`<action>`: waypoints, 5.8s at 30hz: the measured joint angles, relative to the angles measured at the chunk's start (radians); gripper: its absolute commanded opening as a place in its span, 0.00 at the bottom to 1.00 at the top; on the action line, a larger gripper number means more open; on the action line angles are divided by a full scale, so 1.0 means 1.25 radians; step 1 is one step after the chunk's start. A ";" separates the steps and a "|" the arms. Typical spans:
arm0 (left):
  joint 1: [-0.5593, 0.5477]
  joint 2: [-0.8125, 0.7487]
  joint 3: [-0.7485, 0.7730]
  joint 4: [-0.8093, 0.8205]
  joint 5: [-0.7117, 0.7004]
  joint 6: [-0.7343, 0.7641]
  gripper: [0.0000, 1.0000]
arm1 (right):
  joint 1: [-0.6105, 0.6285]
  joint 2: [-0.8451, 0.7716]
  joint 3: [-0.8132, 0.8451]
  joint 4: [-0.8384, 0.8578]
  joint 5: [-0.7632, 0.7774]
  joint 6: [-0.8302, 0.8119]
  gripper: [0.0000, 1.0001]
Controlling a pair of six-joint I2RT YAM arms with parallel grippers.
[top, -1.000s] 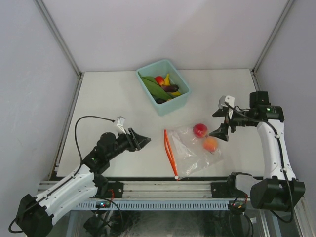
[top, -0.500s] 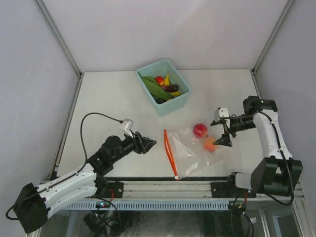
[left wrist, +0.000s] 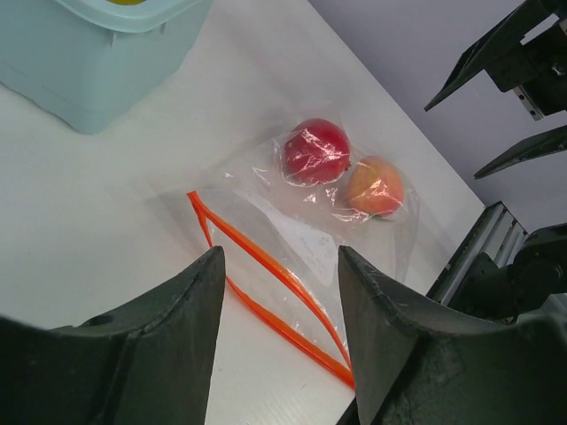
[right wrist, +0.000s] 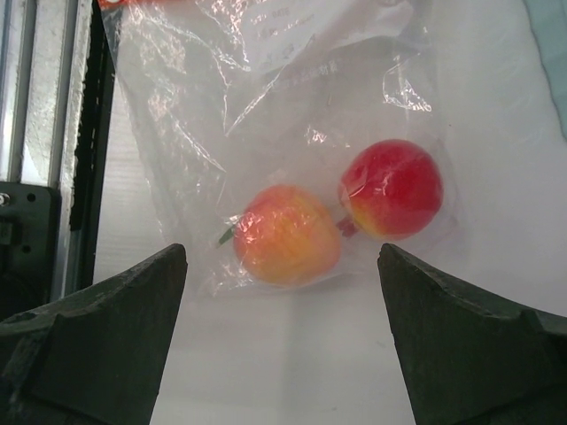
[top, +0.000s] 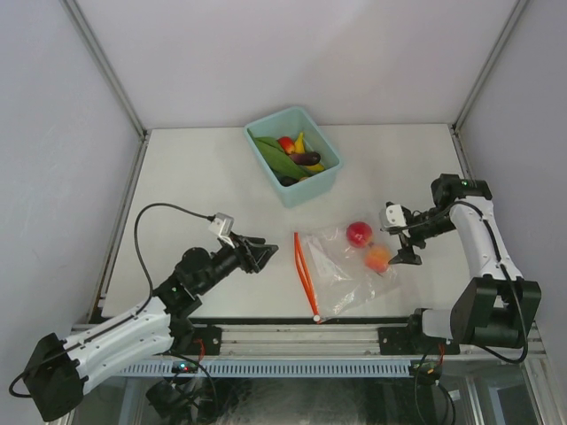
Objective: Open the zip-top bag and remove the fake food
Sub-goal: Pick up the fake fruit from the zipper food storage bag.
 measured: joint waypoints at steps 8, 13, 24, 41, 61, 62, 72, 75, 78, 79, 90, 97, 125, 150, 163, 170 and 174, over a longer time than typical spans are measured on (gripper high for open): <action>-0.002 -0.019 -0.022 0.006 -0.006 0.006 0.57 | 0.057 0.004 -0.008 0.053 0.063 0.000 0.88; -0.005 -0.024 -0.028 0.010 -0.007 0.008 0.57 | 0.089 0.004 -0.019 0.077 0.105 -0.005 0.88; -0.007 -0.027 -0.028 0.020 -0.009 0.019 0.56 | 0.157 0.004 -0.033 0.109 0.179 -0.023 0.84; -0.011 -0.009 -0.028 0.026 -0.008 0.020 0.54 | 0.215 0.070 -0.111 0.240 0.321 0.008 0.62; -0.026 0.090 -0.028 0.055 0.004 0.002 0.38 | 0.265 0.133 -0.160 0.367 0.380 0.088 0.33; -0.029 0.106 -0.027 0.057 0.007 -0.002 0.34 | 0.267 0.133 -0.160 0.369 0.377 0.096 0.29; -0.052 0.269 0.034 0.058 0.043 -0.036 0.05 | 0.290 0.133 -0.160 0.392 0.343 0.156 0.01; -0.069 0.318 0.073 0.062 0.049 -0.040 0.06 | 0.296 0.133 -0.160 0.402 0.332 0.179 0.00; -0.081 0.365 0.104 0.064 0.052 -0.045 0.10 | 0.299 0.133 -0.160 0.411 0.322 0.198 0.00; -0.083 0.382 0.114 0.064 0.052 -0.046 0.14 | 0.299 0.133 -0.160 0.414 0.319 0.202 0.00; -0.085 0.490 0.147 0.118 0.088 -0.143 0.55 | 0.304 0.127 -0.175 0.448 0.298 0.233 0.00; -0.085 0.574 0.188 0.178 0.141 -0.218 0.05 | 0.308 0.117 -0.177 0.465 0.286 0.249 0.00; -0.086 0.674 0.249 0.277 0.318 -0.316 0.00 | 0.197 -0.042 -0.175 0.374 0.145 0.269 0.66; -0.087 0.701 0.257 0.265 0.342 -0.316 0.00 | 0.327 0.086 -0.227 0.529 0.247 0.311 0.25; -0.087 0.716 0.257 0.265 0.342 -0.316 0.00 | 0.392 0.047 -0.227 0.540 0.207 0.336 0.57; -0.087 0.720 0.257 0.265 0.343 -0.316 0.00 | 0.445 0.095 -0.227 0.593 0.233 0.397 0.14; -0.087 0.720 0.257 0.265 0.342 -0.316 0.00 | 0.455 0.111 -0.227 0.612 0.240 0.422 0.00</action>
